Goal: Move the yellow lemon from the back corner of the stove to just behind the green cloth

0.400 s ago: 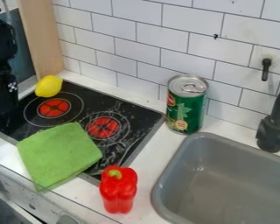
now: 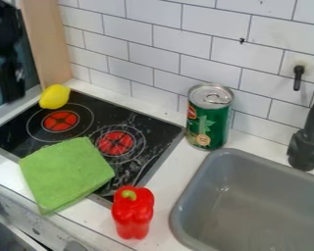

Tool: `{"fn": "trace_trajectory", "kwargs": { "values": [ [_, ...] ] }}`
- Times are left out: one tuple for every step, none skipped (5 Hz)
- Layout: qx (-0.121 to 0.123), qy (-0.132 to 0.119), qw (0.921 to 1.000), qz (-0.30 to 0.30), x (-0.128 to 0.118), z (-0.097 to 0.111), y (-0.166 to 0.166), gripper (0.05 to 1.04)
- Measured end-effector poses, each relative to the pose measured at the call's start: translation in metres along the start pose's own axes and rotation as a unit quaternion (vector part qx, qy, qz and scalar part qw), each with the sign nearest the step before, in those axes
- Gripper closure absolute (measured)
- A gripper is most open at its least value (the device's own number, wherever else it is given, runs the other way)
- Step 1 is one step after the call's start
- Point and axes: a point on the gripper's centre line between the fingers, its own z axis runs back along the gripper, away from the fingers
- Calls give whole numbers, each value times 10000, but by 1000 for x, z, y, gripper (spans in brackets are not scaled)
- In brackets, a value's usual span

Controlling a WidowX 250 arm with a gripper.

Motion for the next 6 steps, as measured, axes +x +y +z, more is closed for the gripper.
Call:
{"fn": "trace_trajectory", "kwargs": {
  "values": [
    [191,-311,9991,-206,25,11,18,76],
    [194,-309,9989,-298,46,5,36,76],
    [232,-189,9986,-429,66,-7,43,75],
    [-436,-311,9968,-594,82,-26,31,76],
    [-591,-259,9967,-500,84,-32,29,75],
    [-569,-225,9975,-359,91,-37,34,76]
  ]
}}
